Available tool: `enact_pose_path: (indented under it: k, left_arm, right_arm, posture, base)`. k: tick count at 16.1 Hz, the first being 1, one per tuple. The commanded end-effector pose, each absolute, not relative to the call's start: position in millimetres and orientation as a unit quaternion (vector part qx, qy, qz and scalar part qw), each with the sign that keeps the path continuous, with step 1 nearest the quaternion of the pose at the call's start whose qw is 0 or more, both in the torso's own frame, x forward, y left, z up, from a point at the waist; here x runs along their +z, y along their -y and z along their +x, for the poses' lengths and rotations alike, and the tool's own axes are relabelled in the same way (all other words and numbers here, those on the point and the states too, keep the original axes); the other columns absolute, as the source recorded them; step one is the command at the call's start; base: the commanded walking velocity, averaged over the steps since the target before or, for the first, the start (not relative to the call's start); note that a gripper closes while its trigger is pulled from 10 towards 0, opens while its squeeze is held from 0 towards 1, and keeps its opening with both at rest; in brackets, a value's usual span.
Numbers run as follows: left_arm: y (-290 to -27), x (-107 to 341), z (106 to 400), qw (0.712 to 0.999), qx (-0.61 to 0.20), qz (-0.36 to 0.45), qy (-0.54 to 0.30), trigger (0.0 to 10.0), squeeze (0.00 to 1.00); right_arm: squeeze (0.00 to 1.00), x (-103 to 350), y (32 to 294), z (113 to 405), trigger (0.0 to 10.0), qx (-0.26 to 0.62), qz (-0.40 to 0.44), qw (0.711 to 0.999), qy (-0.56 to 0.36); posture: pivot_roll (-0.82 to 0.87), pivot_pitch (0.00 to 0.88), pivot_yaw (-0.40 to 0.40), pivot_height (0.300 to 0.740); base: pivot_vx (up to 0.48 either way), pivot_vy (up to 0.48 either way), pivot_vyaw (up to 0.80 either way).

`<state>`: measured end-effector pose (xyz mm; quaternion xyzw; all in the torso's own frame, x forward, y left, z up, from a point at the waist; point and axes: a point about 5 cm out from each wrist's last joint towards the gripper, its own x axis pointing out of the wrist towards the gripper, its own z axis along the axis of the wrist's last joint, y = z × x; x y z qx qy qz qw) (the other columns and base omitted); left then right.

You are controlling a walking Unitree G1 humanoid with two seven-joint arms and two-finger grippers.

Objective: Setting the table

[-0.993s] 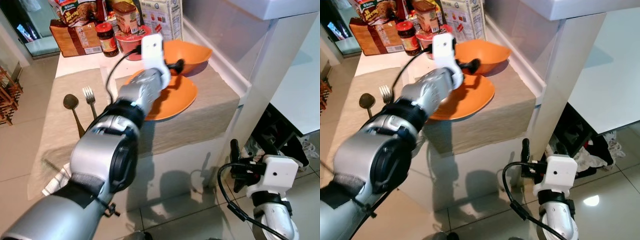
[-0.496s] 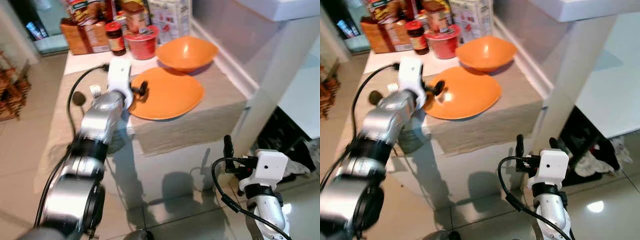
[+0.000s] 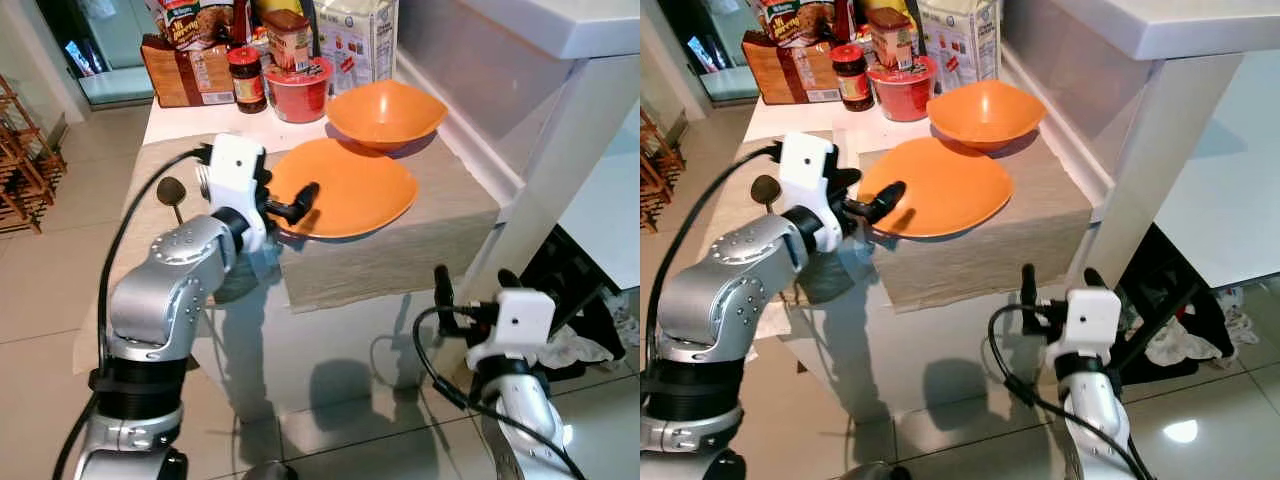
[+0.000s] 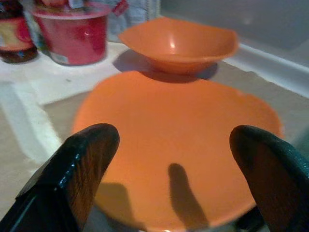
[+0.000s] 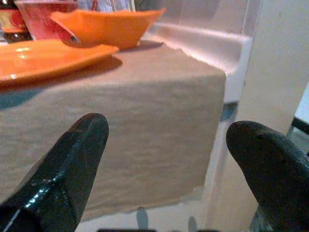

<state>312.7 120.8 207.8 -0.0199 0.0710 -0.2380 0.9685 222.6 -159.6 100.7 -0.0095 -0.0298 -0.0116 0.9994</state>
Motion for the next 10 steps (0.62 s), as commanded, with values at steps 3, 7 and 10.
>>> enact_pose_path:
  k: [3, 7, 10]
  left_arm:
    - [-127.3, 203.6, 312.5, 0.970, -0.214, -0.025, -0.111, 10.0, 0.00]
    - [-143.7, 197.3, 316.0, 0.975, -0.166, -0.036, -0.140, 10.0, 0.00]
    - [-148.0, 190.3, 316.6, 0.974, -0.150, -0.063, -0.156, 10.0, 0.00]
  right_arm:
    - [0.00, 101.4, 159.2, 226.6, 10.0, -0.006, -0.007, 0.999, 0.039]
    - [0.00, 103.3, 160.3, 227.1, 10.0, -0.005, -0.007, 0.999, 0.044]
    - [0.00, 123.1, 166.3, 237.5, 10.0, -0.006, -0.011, 0.997, 0.081]
  posture:
    - [0.05, 0.000, 0.060, 0.740]
    - [0.05, 0.000, 0.054, 0.740]
    - [0.04, 0.000, 0.044, 0.740]
  base:
    - [0.000, 0.000, 0.00]
    - [0.000, 0.000, 0.00]
    - [0.000, 0.000, 0.00]
